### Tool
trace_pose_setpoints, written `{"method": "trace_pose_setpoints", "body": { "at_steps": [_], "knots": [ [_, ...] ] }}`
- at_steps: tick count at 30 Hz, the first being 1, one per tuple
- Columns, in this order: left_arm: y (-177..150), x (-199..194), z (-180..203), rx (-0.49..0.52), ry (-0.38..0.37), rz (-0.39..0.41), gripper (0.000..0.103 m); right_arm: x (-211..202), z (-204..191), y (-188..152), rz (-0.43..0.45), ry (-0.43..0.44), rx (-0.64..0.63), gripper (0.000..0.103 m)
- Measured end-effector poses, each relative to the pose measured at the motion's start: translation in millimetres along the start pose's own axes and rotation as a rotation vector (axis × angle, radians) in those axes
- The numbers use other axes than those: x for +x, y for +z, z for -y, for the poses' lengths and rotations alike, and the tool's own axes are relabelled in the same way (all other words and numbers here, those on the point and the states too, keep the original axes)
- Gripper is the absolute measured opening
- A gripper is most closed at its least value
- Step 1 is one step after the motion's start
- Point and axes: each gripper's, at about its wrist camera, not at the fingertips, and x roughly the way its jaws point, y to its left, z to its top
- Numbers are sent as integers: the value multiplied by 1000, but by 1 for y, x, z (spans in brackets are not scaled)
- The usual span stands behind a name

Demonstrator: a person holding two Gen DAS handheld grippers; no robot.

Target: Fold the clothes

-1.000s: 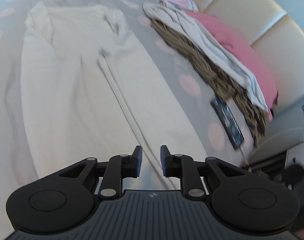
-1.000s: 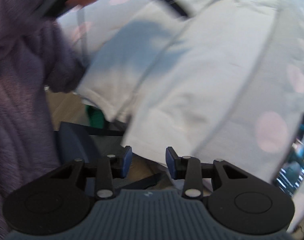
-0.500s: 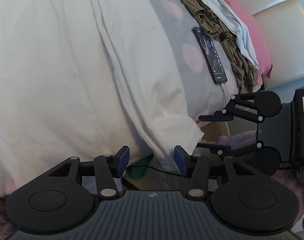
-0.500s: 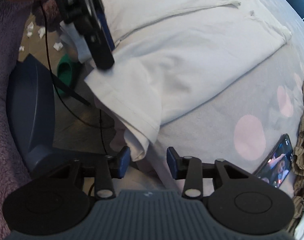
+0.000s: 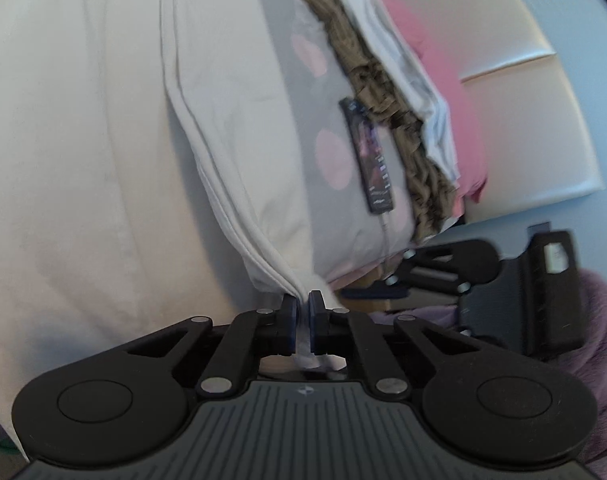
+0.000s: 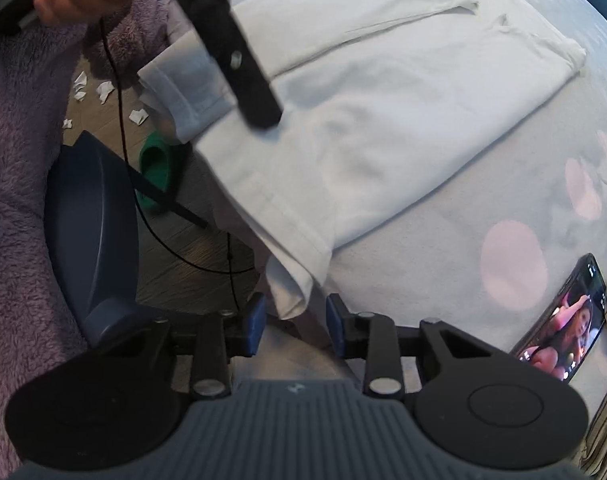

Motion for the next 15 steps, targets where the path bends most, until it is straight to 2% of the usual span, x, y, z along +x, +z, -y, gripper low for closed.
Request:
{"method": "trace_pose_setpoints", "body": {
  "at_steps": [5,8,9,10,15],
  "knots": [
    [2,-7,0,-35,-48,27,3,-7,4,9,95,-13,80,35],
    [2,-11,0,-54,-113,52,3,-6,1,19,133,-58,95,35],
    [3,-12,2,-49,-125,61,3,-4,-1,22,132,-71,91,34],
    [4,-12,4,-42,-130,68,3,-3,-3,25,116,-79,86,22],
    [3,-13,7,-45,-128,77,3,-16,-7,28,43,-125,71,19]
  ]
}}
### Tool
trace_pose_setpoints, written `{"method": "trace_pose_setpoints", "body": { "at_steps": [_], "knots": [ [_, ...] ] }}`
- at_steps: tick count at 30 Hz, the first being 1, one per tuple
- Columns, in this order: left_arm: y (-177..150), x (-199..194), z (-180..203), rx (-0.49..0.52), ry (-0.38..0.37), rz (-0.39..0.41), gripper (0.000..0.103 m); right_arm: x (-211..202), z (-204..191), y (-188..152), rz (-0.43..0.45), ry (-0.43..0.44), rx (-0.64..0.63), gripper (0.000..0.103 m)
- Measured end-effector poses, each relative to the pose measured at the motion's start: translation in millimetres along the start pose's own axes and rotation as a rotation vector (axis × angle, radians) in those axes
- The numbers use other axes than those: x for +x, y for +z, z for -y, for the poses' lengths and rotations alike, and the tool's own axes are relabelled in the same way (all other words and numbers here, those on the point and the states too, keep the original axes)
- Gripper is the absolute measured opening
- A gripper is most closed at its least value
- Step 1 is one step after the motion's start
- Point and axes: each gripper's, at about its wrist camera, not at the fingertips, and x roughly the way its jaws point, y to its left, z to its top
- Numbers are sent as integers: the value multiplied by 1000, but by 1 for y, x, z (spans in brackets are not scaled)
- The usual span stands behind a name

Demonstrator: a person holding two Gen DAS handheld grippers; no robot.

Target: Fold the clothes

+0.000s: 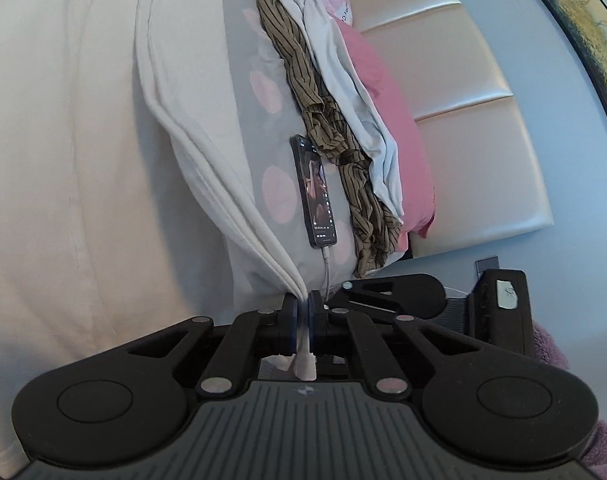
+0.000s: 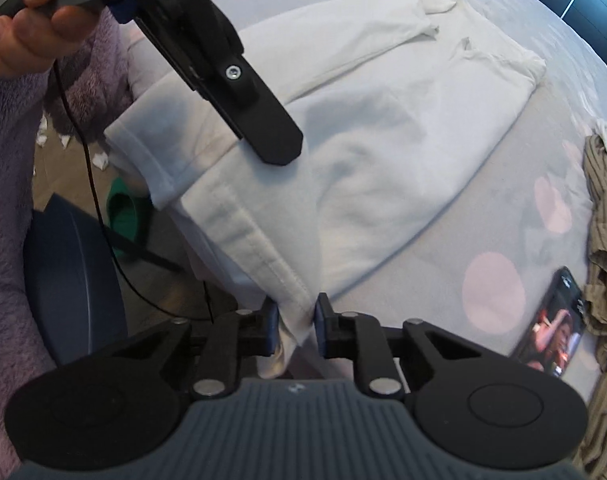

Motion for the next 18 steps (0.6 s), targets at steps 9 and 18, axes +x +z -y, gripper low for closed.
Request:
{"method": "trace_pose_setpoints", "body": {
  "at_steps": [9,18],
  "knots": [
    [-7,-3,-20,-6,213,-69,3,8,-34,-5,-111,78,-102,2],
    [-13,4,-39,2,309,-109,3,-1,-12,-18,-100,33,-10,7]
  ]
}}
